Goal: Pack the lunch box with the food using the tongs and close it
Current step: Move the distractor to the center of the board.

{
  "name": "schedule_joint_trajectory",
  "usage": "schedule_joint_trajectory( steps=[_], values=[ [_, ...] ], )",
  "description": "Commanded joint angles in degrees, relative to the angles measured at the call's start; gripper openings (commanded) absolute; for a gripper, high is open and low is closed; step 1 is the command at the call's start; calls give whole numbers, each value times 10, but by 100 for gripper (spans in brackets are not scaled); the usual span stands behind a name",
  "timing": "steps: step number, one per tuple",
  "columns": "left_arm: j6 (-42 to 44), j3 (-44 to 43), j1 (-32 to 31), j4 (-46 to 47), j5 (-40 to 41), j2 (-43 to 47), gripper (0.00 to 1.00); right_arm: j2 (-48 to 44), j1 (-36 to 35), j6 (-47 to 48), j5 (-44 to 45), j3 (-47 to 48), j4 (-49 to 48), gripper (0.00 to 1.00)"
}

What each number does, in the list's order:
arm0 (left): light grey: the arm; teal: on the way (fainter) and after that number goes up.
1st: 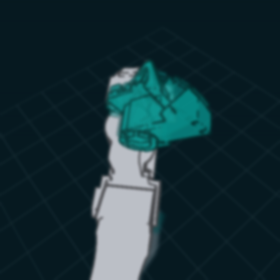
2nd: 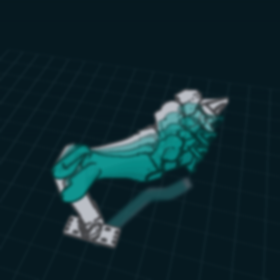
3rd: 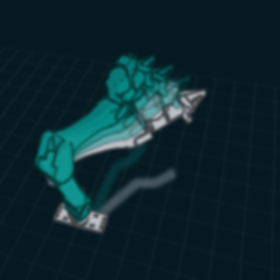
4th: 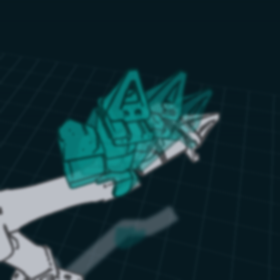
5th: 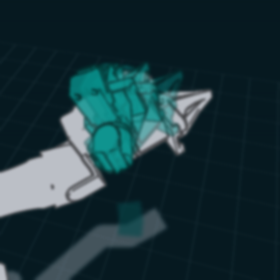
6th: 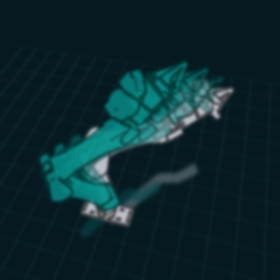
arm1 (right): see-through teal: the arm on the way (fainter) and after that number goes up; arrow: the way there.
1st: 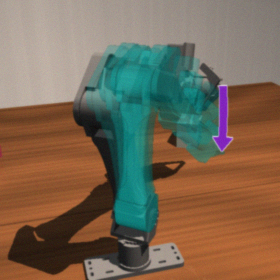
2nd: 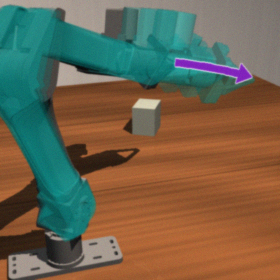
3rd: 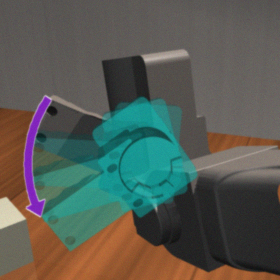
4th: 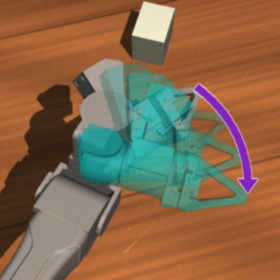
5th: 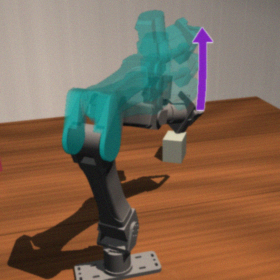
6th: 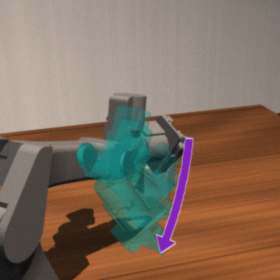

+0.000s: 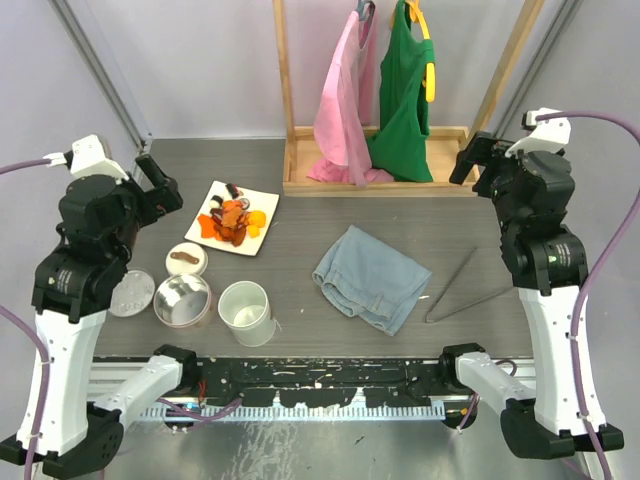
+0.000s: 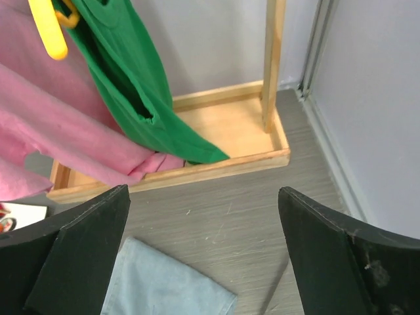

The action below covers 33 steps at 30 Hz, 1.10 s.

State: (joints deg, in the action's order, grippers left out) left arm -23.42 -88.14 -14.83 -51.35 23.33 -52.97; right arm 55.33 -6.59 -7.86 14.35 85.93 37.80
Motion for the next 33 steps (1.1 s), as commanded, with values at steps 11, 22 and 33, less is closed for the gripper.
schedule_joint_trajectory(
  steps=[11,22,33],
  values=[
    [-16,157,47,2,-144,51,98,-81,-1,-212,-279,-291,-180,100],
    [-70,287,73,8,-277,166,98,89,-221,-194,-266,-302,-77,100],
    [-83,349,81,-2,-317,233,98,375,-386,-244,-115,-265,-97,100]
  ],
)
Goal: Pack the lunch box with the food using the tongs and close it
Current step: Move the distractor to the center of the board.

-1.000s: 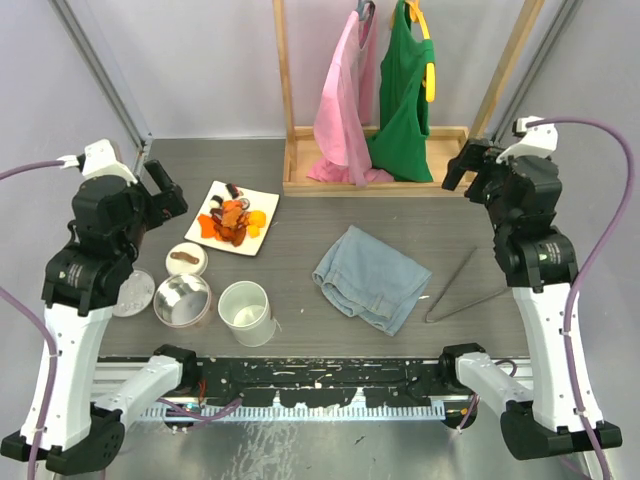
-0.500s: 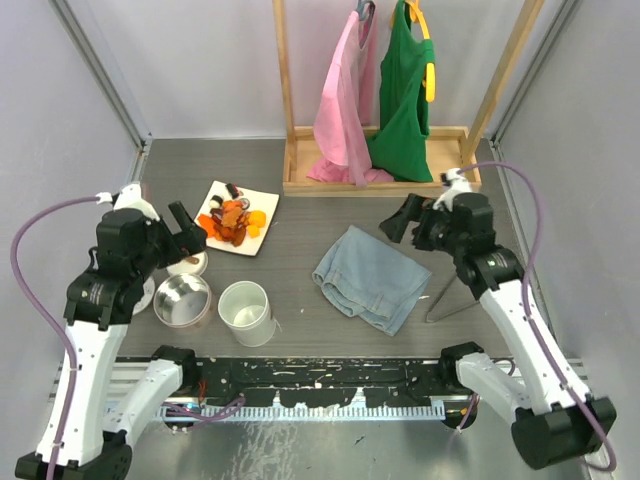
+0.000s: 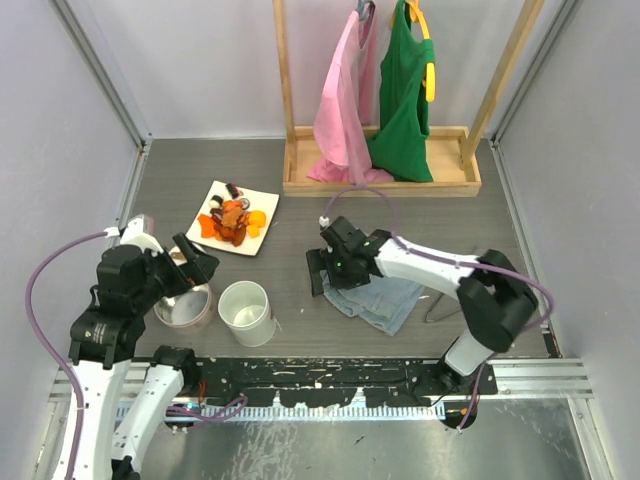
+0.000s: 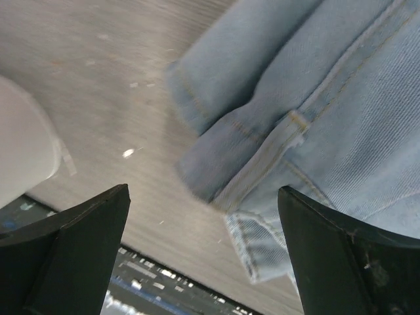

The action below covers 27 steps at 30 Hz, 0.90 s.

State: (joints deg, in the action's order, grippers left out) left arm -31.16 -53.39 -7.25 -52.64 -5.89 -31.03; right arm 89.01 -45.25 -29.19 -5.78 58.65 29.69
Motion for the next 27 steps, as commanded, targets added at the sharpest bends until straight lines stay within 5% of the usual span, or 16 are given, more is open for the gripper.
schedule_joint_trajectory(
  steps=[1,10,18,24,27],
  values=[
    [-4,1,6,9,-26,16,98,54,11,-35,90,-2,-22,100],
    [29,-22,7,-21,1,29,98,117,151,83,146,-12,-53,100],
    [32,-29,8,-22,3,28,98,185,184,230,409,95,-2,100],
    [38,-33,8,-22,10,21,98,64,139,240,330,84,5,100],
    [44,-40,8,-19,14,15,98,0,130,201,214,45,-13,100]
  ],
)
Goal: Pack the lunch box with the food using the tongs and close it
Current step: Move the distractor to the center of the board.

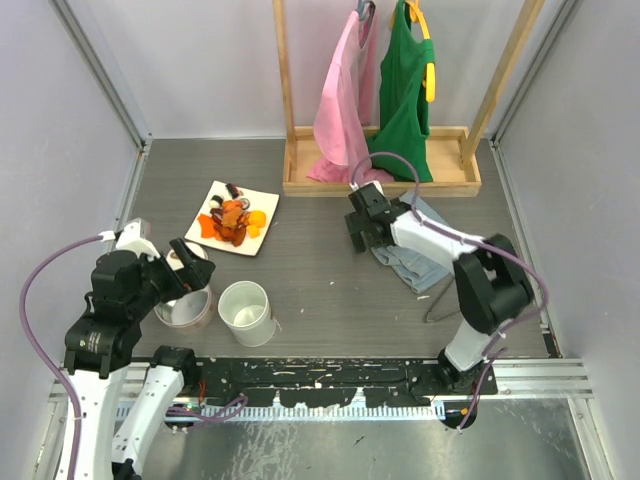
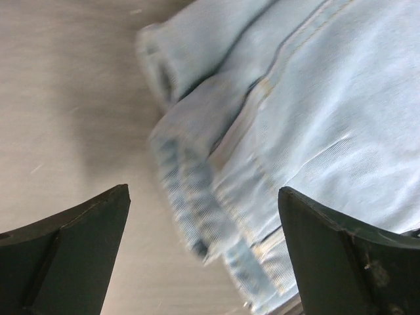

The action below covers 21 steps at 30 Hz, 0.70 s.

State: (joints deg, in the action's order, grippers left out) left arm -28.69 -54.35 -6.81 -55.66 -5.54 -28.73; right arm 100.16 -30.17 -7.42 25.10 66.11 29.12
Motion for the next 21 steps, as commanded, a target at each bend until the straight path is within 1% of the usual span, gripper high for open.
schedule_joint_trajectory(
  steps=[1,3,5,7,9,14,19,20,21],
  values=[
    [24,-31,3,12,11,-10,98,-138,-21,-37,-136,-50,-19,100],
    [31,-35,4,14,15,-16,98,-168,-21,-85,-173,-83,-36,100],
    [38,-38,4,14,16,-25,98,-192,-21,-140,-192,-128,-54,100],
    [43,-41,4,13,16,-35,98,-206,-21,-188,-190,-162,-58,100],
    [46,-44,4,9,14,-47,98,-205,-21,-211,-181,-189,-53,100],
    [51,-47,4,5,-21,-69,98,-175,-14,-217,-147,-212,-28,100],
    [55,-59,4,-40,-51,-94,98,-153,2,-220,-3,-191,16,100],
    [54,-60,4,-53,-57,-100,98,-153,3,-215,1,-180,22,100],
    [54,-60,4,-63,-66,-104,98,-158,3,-203,-13,-173,21,100]
  ],
)
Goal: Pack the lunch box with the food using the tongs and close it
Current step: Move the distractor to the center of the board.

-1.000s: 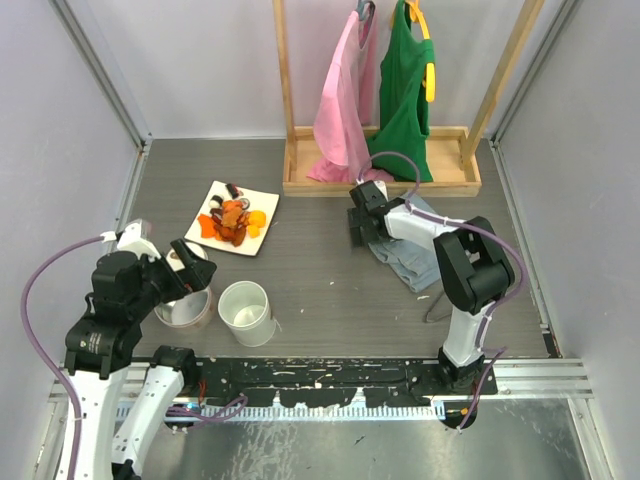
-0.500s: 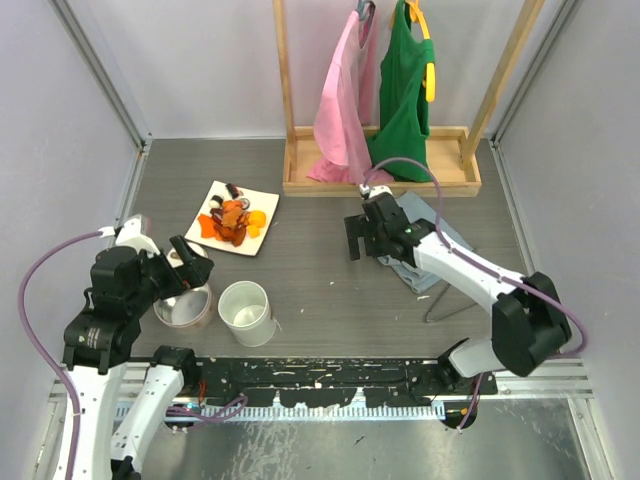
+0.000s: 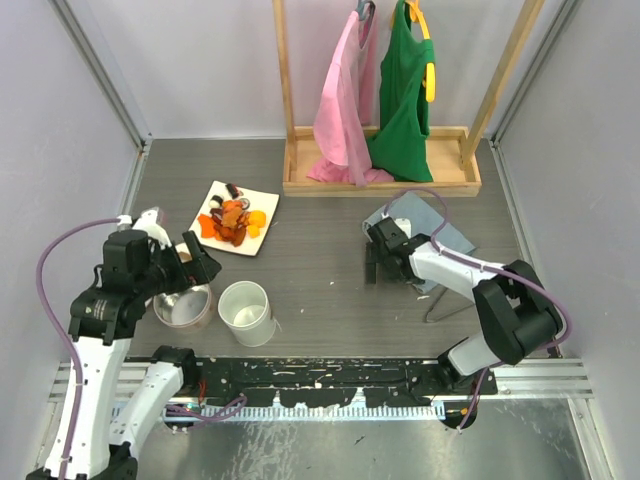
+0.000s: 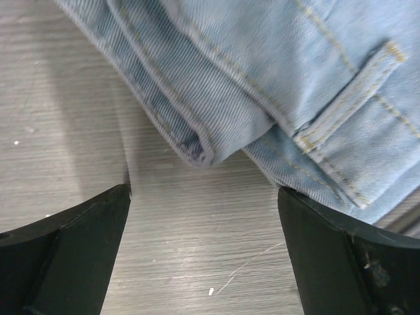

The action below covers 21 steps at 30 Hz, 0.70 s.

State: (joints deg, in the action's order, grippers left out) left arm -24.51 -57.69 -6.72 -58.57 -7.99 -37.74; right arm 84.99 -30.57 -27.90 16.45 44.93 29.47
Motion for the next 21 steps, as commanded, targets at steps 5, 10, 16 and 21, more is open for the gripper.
schedule_joint_trajectory(
  steps=[5,10,16,21],
  values=[
    [9,-17,3,-94,-113,-37,98,-79,6,26,-86,42,-34,100],
    [13,-4,3,-182,-166,-55,98,-142,7,-11,-145,28,-53,100],
    [-33,77,2,-130,-283,-36,98,-173,7,-25,-167,17,-47,100],
    [-75,115,0,-76,-314,-42,98,-182,7,-31,-180,22,-41,100]
  ],
)
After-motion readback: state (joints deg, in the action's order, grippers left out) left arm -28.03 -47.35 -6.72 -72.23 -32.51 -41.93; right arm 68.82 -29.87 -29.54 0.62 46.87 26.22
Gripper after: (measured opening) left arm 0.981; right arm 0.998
